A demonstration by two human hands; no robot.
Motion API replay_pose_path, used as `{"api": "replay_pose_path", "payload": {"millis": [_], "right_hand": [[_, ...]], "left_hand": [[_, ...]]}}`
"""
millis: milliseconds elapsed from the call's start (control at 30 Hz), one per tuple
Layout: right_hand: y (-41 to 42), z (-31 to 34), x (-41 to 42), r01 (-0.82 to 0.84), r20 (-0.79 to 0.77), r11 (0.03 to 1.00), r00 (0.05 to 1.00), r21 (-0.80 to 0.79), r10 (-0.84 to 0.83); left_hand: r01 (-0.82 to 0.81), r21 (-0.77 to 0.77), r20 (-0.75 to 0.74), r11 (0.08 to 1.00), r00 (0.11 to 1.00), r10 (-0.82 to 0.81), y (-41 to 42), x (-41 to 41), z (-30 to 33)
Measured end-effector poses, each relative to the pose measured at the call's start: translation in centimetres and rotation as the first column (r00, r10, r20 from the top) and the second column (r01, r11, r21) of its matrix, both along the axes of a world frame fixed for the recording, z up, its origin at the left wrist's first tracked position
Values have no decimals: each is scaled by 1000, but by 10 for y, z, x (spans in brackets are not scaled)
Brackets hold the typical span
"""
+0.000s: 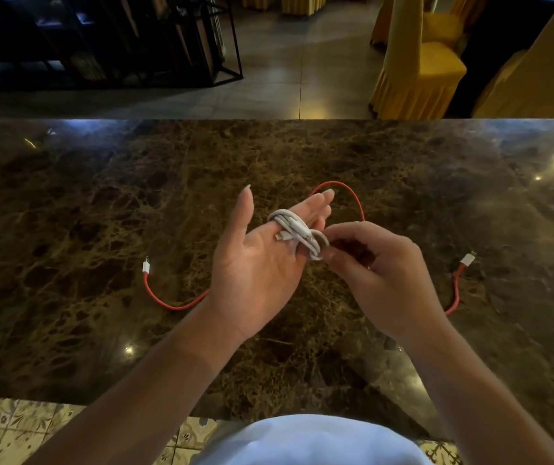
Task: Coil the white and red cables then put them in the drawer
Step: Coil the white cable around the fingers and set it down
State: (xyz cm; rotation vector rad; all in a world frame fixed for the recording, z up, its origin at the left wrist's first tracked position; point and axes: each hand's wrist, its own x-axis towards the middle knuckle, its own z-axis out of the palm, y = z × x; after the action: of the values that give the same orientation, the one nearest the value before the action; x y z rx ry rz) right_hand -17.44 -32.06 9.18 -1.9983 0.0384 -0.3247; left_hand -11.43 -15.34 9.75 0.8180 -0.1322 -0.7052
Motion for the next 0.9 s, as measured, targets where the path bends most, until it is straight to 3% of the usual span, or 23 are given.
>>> {"api": "replay_pose_path", "payload": {"millis": [167, 333, 433, 500, 600, 633, 667, 700, 733, 833, 900], "right_hand": [[1, 2, 2, -102, 121, 960, 983, -259, 137], [-14, 12, 14, -387, -10, 914, 921, -121, 388], [-13, 11, 21, -468, -104, 859, 883, -207, 457], [-6, 8, 20, -332, -90, 901, 943, -279, 320], [6, 11, 15, -8, 136, 899, 988, -437, 75], [11, 13, 14, -3, 186, 896, 978, -444, 96], [15, 14, 14, -32, 201, 884, 969, -466, 141], [19, 16, 13, -74, 179, 858, 966, -509, 189], [23, 17, 14, -108, 135, 821, 966, -561, 219], [28, 14, 19, -137, 63, 750, 971, -647, 231], [27, 10, 23, -72, 140, 769, 969, -635, 206]], "left_hand": [[33, 35, 26, 999, 999, -34, 4, 0, 0], [38, 37, 43, 999, 998, -40, 8, -2, -5], [12, 84, 27, 996, 1000, -14, 6, 0, -5], [-33, 89, -14, 995, 999, 35, 6, 3, -12], [-59, 229, -87, 972, 993, 81, 11, 6, -28], [-32, 123, -170, 992, 984, 52, 18, 1, -30], [-37, 110, -123, 993, 991, 50, 18, -2, -37], [-39, 234, 35, 971, 999, 32, 13, -3, -37], [-36, 332, 9, 943, 999, 35, 2, 1, -29], [22, 169, -31, 985, 999, -17, -1, 5, -31], [13, 118, -19, 993, 1000, -11, -1, 6, -34]]}}
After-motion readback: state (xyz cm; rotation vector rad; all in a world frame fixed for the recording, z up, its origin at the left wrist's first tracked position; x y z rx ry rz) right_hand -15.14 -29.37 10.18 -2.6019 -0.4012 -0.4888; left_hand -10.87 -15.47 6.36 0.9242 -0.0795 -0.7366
